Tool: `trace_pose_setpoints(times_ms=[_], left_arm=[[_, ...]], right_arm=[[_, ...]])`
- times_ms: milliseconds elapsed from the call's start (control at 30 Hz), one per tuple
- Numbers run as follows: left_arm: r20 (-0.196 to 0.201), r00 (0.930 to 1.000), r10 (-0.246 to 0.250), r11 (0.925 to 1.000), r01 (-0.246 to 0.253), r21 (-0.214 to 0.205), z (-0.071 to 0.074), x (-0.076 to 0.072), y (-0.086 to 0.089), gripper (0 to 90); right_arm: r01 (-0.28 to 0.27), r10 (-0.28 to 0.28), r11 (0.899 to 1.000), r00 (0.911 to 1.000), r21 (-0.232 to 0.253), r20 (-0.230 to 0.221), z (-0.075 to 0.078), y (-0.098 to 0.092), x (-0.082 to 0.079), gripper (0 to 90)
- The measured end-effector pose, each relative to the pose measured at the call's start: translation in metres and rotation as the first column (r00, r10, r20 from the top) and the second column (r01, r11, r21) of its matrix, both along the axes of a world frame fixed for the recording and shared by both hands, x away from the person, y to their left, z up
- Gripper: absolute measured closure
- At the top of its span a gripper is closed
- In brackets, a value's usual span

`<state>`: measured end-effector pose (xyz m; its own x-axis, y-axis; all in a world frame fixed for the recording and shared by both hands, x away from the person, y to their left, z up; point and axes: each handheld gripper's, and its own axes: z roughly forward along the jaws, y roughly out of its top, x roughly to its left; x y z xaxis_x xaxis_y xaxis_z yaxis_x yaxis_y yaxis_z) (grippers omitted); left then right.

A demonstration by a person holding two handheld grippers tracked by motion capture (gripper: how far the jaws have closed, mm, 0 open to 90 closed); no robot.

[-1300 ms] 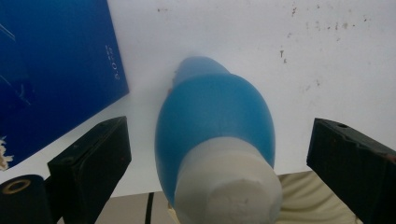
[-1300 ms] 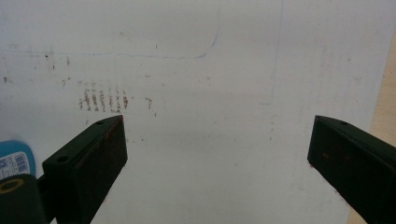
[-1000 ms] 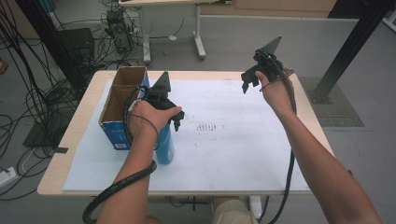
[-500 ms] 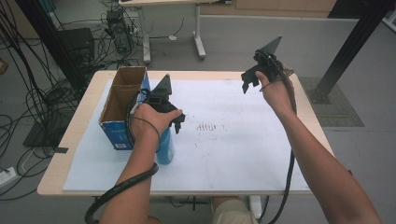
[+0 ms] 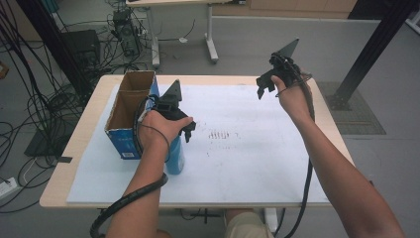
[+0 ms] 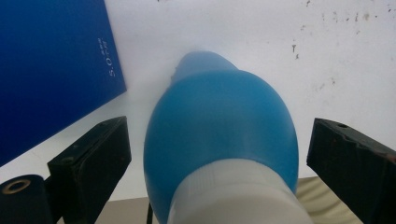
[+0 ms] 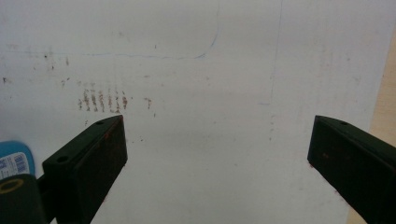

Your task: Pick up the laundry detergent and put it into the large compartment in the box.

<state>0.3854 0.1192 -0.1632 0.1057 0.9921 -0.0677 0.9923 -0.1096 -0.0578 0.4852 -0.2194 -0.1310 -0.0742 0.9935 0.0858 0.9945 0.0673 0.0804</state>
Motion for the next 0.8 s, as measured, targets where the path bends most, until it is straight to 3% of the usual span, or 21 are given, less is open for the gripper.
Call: trace_pose_setpoints(times_ms=[800], left_arm=[[0.006, 1.0, -0.005, 1.0, 0.005, 0.003, 0.0017, -0.0003, -0.0027, 6.7]], right_arm=[[0.003, -0.003, 1.0, 1.0, 0.0, -0.004, 0.0001, -0.0003, 0.0006, 4.8]])
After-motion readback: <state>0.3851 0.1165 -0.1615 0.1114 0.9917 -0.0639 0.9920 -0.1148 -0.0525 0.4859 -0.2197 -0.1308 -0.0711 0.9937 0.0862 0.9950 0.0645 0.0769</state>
